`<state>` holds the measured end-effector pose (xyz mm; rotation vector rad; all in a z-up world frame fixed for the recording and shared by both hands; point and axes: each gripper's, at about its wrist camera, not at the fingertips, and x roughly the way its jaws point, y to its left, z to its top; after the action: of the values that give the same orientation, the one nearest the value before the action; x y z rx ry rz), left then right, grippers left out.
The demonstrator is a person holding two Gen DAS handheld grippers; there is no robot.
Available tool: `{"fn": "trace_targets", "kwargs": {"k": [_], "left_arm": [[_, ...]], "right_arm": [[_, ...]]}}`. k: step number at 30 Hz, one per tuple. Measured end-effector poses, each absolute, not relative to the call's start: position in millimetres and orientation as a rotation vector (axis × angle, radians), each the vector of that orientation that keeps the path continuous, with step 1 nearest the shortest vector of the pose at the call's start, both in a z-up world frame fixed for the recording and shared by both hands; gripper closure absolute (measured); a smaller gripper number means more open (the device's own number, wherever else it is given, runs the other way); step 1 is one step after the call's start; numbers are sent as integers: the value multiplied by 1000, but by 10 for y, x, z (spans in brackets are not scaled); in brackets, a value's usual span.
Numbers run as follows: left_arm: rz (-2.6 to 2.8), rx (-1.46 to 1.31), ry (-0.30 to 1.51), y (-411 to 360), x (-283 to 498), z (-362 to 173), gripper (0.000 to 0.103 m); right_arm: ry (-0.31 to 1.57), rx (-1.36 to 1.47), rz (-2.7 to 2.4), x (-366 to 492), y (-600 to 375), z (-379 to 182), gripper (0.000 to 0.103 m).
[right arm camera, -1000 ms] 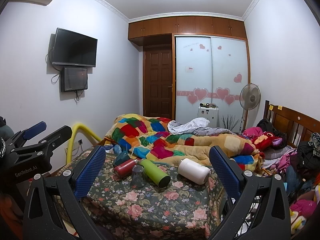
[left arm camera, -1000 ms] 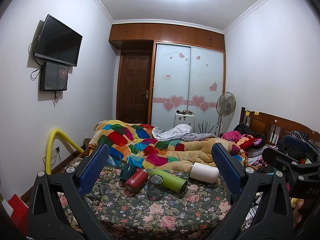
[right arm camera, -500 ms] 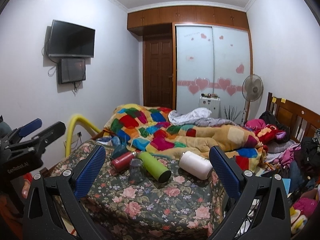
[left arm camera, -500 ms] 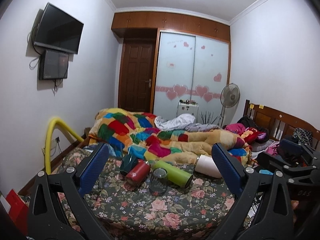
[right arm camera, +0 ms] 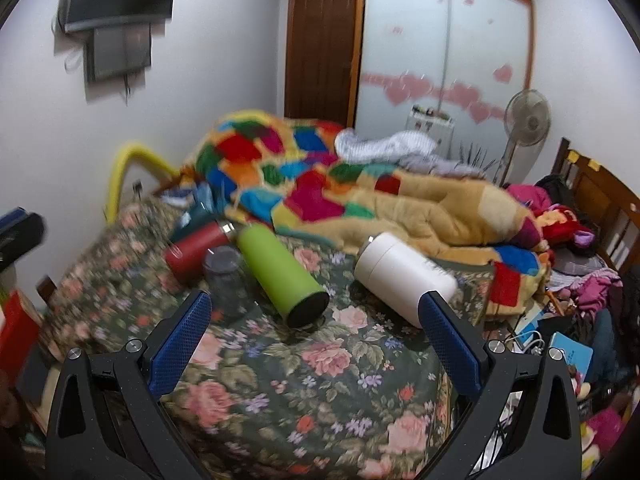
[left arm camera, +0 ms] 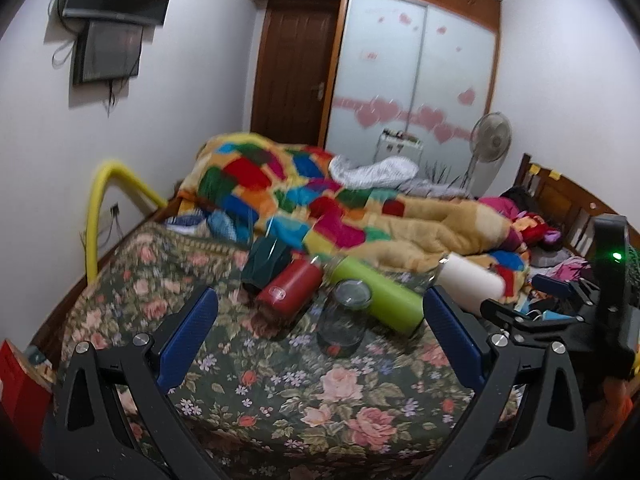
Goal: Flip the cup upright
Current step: 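Move the right gripper down to the lying lime-green bottle, then close the right gripper around the lime-green bottle's body and lift it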
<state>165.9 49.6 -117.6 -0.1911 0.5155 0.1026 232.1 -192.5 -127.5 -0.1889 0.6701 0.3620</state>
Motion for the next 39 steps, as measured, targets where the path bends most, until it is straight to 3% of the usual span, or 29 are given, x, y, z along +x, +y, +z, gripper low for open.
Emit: {"fn": "trace_targets", "kwargs": {"k": [11,15,22,27,34,39], "left_arm": [[137,-204,672,630,2193,-1790,0],[136,-192,697,626,2313,-1913,0],[124,-191,722,606,2424,-2038,0],[122,-193,727,589,2443,-2055,0],[132,-192,731,594,2438,-2064,0],[133,-183,719,570,2411,-2022,0]], "right_arm": [[914,-373,491,3331,-1382,-2048,2],[968,-416,529,3533,-1261,-2202,12],[1046,-414,644,3711,-1104,-2326,19],[1104,-406,690,3833,-1021,-2448,33],[1103,-417,672,3891,-994,-2506,34],[1098,-380,682,3808,-1027,-2458,40]]}}
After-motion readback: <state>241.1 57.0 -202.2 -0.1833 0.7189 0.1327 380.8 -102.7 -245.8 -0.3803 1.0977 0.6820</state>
